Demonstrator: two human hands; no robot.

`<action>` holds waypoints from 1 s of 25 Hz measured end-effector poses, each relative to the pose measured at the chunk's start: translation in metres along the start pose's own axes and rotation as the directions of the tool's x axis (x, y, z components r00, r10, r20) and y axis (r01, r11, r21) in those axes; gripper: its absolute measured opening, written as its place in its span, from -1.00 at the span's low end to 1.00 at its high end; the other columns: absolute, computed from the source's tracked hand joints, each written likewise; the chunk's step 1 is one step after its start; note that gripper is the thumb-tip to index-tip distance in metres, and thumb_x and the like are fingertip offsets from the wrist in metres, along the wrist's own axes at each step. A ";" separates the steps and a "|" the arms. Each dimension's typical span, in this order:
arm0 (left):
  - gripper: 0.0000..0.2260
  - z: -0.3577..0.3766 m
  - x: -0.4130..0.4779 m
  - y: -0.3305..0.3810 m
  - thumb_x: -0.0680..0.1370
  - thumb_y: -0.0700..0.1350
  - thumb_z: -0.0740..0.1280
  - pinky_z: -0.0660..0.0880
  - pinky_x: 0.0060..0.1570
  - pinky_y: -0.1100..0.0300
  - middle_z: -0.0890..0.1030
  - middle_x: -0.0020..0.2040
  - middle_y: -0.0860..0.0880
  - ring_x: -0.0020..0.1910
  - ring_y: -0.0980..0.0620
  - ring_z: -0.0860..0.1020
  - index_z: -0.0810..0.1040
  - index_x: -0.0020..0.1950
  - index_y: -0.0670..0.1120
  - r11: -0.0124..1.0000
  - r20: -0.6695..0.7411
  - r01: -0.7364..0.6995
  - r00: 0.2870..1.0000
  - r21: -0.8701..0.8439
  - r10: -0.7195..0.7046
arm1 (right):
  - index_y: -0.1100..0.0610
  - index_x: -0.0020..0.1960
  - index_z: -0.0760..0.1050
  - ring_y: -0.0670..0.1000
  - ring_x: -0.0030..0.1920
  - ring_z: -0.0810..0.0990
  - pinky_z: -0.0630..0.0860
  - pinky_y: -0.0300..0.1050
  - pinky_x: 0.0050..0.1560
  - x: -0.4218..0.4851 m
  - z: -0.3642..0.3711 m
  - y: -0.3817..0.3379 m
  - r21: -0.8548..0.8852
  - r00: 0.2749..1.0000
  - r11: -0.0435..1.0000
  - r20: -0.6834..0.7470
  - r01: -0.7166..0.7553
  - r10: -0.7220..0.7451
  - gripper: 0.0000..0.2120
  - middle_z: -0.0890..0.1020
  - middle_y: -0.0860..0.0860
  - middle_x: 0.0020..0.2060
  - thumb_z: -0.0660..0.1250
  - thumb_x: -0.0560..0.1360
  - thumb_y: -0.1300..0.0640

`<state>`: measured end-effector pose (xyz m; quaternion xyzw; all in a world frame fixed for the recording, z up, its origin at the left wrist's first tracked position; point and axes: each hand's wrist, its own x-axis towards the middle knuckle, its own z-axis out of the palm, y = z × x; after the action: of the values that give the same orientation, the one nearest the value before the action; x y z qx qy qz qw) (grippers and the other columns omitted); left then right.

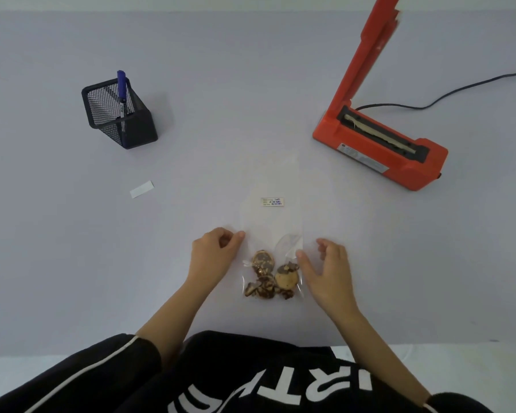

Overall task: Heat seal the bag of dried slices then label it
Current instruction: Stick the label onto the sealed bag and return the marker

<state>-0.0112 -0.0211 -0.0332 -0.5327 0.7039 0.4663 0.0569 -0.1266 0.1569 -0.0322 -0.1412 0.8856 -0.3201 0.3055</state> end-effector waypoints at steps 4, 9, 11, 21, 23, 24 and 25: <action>-0.81 0.017 -0.005 0.002 0.47 0.05 0.39 0.60 -0.05 -0.06 0.65 -0.27 -0.02 -0.21 -0.06 0.64 0.59 -0.21 -0.05 0.974 0.006 0.111 0.994 -0.199 -0.112 | 0.15 0.32 0.32 -0.04 0.08 0.42 0.41 -0.17 0.08 -0.007 0.018 -0.009 -0.015 0.997 1.000 0.081 0.000 0.001 -0.43 0.36 -0.03 0.06 0.45 0.40 0.03; -0.86 -0.002 0.011 0.030 0.50 -0.10 0.38 0.62 -0.22 0.11 0.60 -0.33 -0.05 -0.34 -0.02 0.57 0.59 -0.19 -0.15 0.934 -0.045 0.095 0.992 -0.345 -0.117 | 0.12 0.28 0.38 -0.05 0.02 0.48 0.40 -0.42 -0.09 0.021 0.024 -0.042 0.100 0.997 0.994 0.063 0.046 -0.053 -0.48 0.46 0.02 0.05 0.47 0.38 0.13; -0.87 -0.021 0.032 0.048 0.52 -0.11 0.37 0.59 -0.31 0.23 0.61 -0.30 -0.06 -0.33 0.02 0.58 0.59 -0.16 -0.16 0.926 -0.091 0.036 0.993 -0.376 -0.076 | 0.11 0.31 0.38 -0.04 0.04 0.49 0.43 -0.29 -0.01 0.045 0.025 -0.067 0.112 0.995 0.990 0.044 0.085 -0.090 -0.46 0.48 0.02 0.07 0.47 0.38 0.11; -0.87 -0.104 0.180 0.138 0.51 -0.13 0.37 0.58 -0.30 0.19 0.62 -0.29 -0.09 -0.37 0.03 0.57 0.59 -0.18 -0.17 0.911 -0.200 -0.043 0.979 -0.411 -0.045 | 0.13 0.42 0.25 -0.06 -0.02 0.45 0.40 -0.25 0.01 0.195 0.029 -0.201 0.105 0.985 0.982 0.047 0.160 -0.166 -0.37 0.38 0.02 0.06 0.42 0.43 0.08; -0.85 -0.105 0.208 0.142 0.49 -0.11 0.40 0.63 -0.16 0.06 0.62 -0.33 -0.08 -0.39 -0.01 0.57 0.59 -0.23 -0.15 0.912 -0.195 -0.009 0.978 -0.409 -0.078 | 0.16 0.46 0.16 -0.03 0.04 0.45 0.40 -0.24 0.06 0.220 0.034 -0.213 0.098 0.989 0.988 0.072 0.121 -0.128 -0.30 0.36 0.05 0.11 0.41 0.44 0.08; -0.84 -0.104 0.219 0.143 0.48 -0.09 0.40 0.62 -0.09 0.00 0.62 -0.35 -0.07 -0.37 -0.04 0.57 0.59 -0.27 -0.13 0.921 -0.190 0.008 0.978 -0.390 -0.089 | 0.17 0.47 0.14 -0.01 0.09 0.46 0.39 -0.24 0.08 0.227 0.035 -0.216 0.081 0.990 0.990 0.078 0.112 -0.118 -0.29 0.37 0.07 0.14 0.41 0.44 0.08; -0.83 -0.103 0.229 0.144 0.46 -0.07 0.41 0.61 -0.06 -0.04 0.61 -0.36 -0.05 -0.34 -0.06 0.57 0.58 -0.30 -0.09 0.932 -0.187 0.016 0.978 -0.363 -0.090 | 0.19 0.47 0.14 0.01 0.12 0.46 0.37 -0.23 0.09 0.235 0.038 -0.217 0.064 0.990 0.992 0.075 0.111 -0.116 -0.29 0.38 0.09 0.17 0.41 0.44 0.07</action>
<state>-0.1819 -0.2549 -0.0217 -0.5972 0.5943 0.5293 -0.1001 -0.2726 -0.1298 -0.0193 -0.1947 0.8535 -0.3575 0.3253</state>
